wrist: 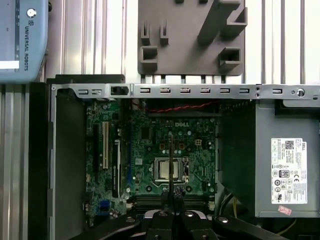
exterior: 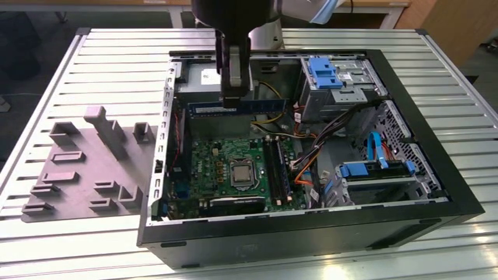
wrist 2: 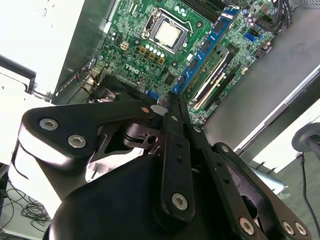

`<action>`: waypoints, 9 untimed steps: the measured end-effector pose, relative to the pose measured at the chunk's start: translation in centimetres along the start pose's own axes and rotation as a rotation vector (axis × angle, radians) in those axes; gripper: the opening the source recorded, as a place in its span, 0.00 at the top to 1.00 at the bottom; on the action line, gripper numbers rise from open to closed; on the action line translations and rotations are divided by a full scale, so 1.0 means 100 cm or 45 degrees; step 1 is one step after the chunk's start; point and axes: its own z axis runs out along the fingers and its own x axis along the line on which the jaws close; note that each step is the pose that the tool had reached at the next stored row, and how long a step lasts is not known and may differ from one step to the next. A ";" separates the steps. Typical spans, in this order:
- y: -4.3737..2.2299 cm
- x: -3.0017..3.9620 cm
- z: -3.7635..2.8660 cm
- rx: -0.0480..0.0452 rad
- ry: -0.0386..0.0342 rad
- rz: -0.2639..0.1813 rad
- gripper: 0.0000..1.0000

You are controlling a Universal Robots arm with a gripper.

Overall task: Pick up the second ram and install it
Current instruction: 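Pick up the second ram and move it above second insertion slot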

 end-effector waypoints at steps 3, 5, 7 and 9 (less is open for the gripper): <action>-0.0044 0.0000 0.0038 0.000 -0.0001 0.000 0.89; -0.0074 0.0000 0.0061 0.000 -0.0003 0.000 0.89; -0.0101 -0.0001 0.0085 0.000 0.0000 0.000 0.89; -0.0127 -0.0002 0.0115 0.000 0.0001 0.000 0.89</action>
